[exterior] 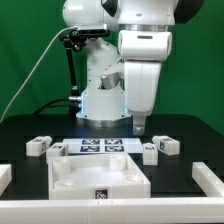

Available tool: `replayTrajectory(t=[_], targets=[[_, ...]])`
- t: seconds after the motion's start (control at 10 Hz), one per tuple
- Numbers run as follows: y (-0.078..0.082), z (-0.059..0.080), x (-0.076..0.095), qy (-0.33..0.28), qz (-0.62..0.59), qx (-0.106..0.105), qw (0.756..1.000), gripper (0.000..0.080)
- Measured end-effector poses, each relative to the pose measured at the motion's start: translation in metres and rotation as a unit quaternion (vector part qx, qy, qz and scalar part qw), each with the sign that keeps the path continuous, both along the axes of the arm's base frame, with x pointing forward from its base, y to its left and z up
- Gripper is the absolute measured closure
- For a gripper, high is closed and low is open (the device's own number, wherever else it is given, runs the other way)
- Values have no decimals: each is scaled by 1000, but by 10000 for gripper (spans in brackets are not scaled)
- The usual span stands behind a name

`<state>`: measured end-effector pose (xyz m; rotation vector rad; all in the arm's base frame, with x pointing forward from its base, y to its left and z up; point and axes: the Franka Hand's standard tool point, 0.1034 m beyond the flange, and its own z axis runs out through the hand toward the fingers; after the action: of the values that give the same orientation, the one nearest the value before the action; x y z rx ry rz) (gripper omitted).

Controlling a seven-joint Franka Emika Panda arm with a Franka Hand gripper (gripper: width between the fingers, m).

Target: Assemble one leg

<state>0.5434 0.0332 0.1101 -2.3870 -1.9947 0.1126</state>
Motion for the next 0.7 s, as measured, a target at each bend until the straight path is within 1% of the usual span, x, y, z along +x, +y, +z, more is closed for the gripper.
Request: replayTrajectory(t=[0.4, 0.6, 0.7], targets=[[1, 0, 0, -2, 15, -2, 1000, 150], [-16, -19, -18, -13, 97, 8, 995, 150], [-23, -24, -22, -26, 126, 11, 992, 150]])
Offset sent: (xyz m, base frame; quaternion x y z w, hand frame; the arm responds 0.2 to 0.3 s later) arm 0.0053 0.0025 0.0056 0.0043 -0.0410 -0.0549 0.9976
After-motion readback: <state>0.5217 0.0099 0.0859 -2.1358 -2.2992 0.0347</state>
